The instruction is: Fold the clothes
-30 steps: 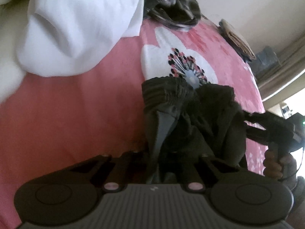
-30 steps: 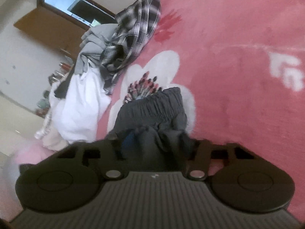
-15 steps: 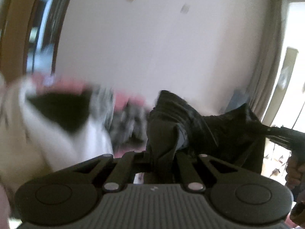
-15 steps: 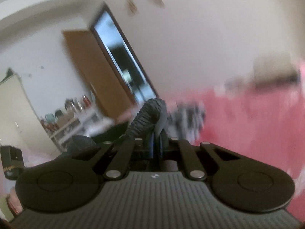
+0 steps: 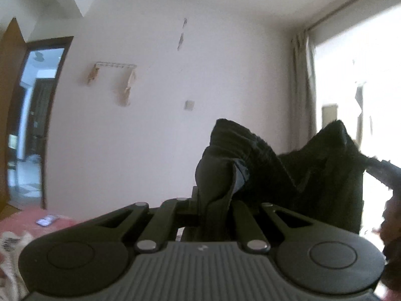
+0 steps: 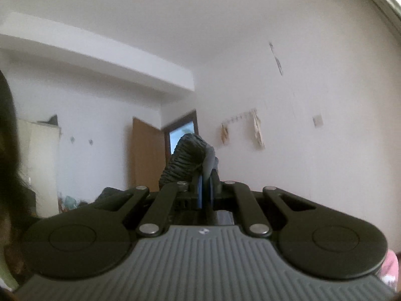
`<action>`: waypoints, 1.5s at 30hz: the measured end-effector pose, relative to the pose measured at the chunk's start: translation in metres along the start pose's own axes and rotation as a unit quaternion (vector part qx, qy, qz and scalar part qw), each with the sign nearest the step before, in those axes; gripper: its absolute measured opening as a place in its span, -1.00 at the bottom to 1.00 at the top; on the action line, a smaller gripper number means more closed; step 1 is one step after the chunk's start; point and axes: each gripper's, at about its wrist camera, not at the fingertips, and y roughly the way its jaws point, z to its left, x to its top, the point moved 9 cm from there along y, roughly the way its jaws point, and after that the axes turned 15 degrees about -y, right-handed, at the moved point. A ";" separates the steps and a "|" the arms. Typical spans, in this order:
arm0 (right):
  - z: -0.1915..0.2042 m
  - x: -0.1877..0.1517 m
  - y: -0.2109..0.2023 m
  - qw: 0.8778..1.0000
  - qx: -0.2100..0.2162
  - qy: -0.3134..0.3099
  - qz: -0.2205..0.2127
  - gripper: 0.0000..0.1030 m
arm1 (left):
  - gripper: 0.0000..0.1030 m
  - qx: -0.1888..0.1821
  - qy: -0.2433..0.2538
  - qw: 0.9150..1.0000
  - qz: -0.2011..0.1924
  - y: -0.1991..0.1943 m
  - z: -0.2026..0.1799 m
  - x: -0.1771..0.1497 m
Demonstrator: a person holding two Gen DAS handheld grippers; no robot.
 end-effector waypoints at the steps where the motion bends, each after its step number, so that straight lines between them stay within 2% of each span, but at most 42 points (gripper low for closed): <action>1: 0.000 0.009 -0.004 1.000 0.001 -0.004 -0.008 -0.92 | -0.90 -0.010 -0.009 1.000 -0.001 -0.004 -0.004 0.004; 9: -0.003 0.061 -0.043 0.999 0.014 -0.010 -0.038 -0.92 | -0.91 -0.077 -0.053 0.996 0.003 -0.034 -0.024 0.034; 14: -0.030 0.077 -0.059 0.996 0.043 0.076 -0.035 -0.92 | -0.91 -0.107 -0.096 0.989 0.039 -0.029 -0.034 0.044; 19: -0.065 0.067 -0.063 0.984 0.052 0.172 0.001 -0.92 | -0.91 -0.102 -0.139 0.982 0.080 -0.007 -0.026 0.038; 23: -0.090 0.040 -0.057 0.977 0.031 0.205 0.042 -0.92 | -0.91 -0.056 -0.182 0.969 0.161 0.051 0.010 -0.016; 25: -0.106 0.006 -0.044 0.970 0.014 0.229 0.076 -0.92 | -0.91 -0.031 -0.203 0.958 0.201 0.079 0.029 -0.044; 27: -0.120 -0.038 -0.032 0.961 -0.008 0.250 0.121 -0.92 | -0.90 0.025 -0.187 0.950 0.249 0.117 0.058 -0.095; 29: -0.135 -0.097 -0.018 0.943 -0.027 0.280 0.175 -0.92 | -0.90 0.080 -0.156 0.940 0.292 0.149 0.085 -0.155; 31: -0.153 -0.166 0.001 0.922 -0.056 0.307 0.230 -0.92 | -0.90 0.110 -0.153 0.919 0.347 0.170 0.109 -0.228; 35: -0.175 -0.297 0.023 0.878 -0.106 0.328 0.332 -0.92 | -0.90 0.155 -0.152 0.887 0.407 0.201 0.148 -0.338; 37: -0.175 -0.355 0.038 0.859 -0.127 0.325 0.375 -0.93 | -0.90 0.162 -0.134 0.884 0.417 0.215 0.155 -0.362; 38: -0.176 -0.380 0.037 0.854 -0.138 0.314 0.392 -0.93 | -0.90 0.162 -0.120 0.886 0.417 0.222 0.155 -0.367; 41: -0.190 -0.426 0.017 0.839 -0.162 0.304 0.422 -0.93 | -0.90 0.162 -0.088 0.892 0.412 0.241 0.157 -0.374; 45: -0.185 -0.457 0.000 0.845 -0.169 0.278 0.424 -0.93 | -0.90 0.158 -0.072 0.899 0.402 0.255 0.158 -0.373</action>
